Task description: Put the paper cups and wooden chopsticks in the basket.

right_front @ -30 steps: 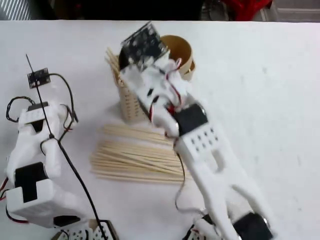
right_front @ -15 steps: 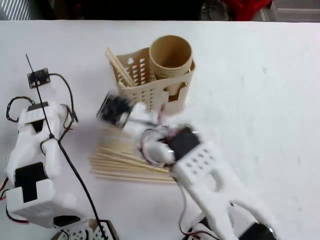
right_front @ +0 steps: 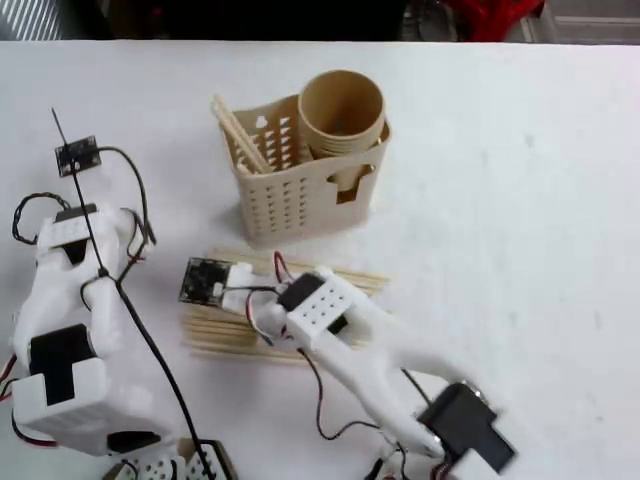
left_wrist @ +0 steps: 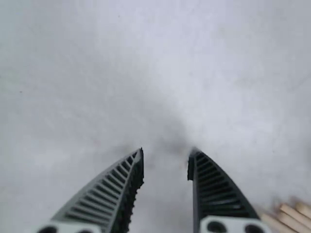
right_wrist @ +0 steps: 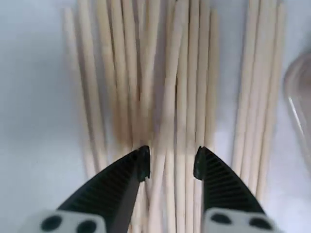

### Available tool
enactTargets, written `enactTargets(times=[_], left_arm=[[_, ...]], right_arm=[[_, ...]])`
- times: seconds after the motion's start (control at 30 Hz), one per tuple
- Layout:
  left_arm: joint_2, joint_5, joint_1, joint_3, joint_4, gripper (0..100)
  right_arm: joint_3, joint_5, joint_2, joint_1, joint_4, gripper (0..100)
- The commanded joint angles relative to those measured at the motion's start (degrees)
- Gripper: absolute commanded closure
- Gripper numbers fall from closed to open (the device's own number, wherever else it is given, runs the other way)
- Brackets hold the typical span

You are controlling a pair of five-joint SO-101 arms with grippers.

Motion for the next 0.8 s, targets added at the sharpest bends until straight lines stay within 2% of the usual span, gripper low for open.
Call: enactTargets(times=[0.0, 0.17, 0.43, 0.77], left_arm=[[-0.13, 0.44, 0.84, -0.53, -0.88, 83], [-0.13, 0.44, 0.84, -0.53, -0.88, 83], [-0.13, 0.44, 0.84, -0.53, -0.97, 83], [-0.13, 0.44, 0.84, -0.53, -1.05, 83]], right_arm=[[-0.35, 0.35, 3.3, -0.4, -2.77, 86.3], [-0.97, 0.35, 4.62, -0.4, -3.56, 95.6], [-0.79, 0.26, 0.31, 0.48, -0.84, 96.7], [-0.7, -1.32, -13.67, 4.18, 5.41, 98.2]])
